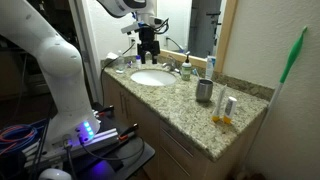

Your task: Close the tap

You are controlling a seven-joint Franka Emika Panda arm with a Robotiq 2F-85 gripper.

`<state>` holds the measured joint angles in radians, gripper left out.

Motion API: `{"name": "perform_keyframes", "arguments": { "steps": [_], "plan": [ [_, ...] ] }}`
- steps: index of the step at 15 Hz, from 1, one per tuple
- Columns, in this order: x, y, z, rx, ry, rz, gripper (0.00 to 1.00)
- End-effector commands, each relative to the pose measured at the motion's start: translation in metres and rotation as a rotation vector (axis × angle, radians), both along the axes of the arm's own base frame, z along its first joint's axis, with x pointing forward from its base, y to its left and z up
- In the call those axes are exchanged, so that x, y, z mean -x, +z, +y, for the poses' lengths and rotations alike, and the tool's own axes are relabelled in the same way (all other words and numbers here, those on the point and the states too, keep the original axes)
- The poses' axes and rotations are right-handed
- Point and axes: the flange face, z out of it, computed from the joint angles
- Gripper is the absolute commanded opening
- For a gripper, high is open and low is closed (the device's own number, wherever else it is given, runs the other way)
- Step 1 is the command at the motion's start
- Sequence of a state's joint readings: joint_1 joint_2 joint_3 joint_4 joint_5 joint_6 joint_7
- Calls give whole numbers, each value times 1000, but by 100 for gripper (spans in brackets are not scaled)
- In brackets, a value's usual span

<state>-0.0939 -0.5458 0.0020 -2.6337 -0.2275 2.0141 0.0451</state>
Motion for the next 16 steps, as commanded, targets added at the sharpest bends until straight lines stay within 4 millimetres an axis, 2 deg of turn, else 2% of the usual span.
{"name": "perform_keyframes", "arguments": {
  "steps": [1,4,6,7,9,12,13,14,16],
  "plan": [
    [0,0,0,0,0,1,100],
    [0,0,0,0,0,1,100],
    [-23,-1,20,-10,49,-12,100],
    [-33,8,34,-29,95,-64,100],
    [-53,44,68,-31,160,-204,100],
    [-78,111,108,-62,241,-385,100],
    [-60,83,93,-30,207,-318,100],
    [-65,102,104,-41,224,-361,100],
    [-69,118,110,-48,233,-391,100]
  ]
}}
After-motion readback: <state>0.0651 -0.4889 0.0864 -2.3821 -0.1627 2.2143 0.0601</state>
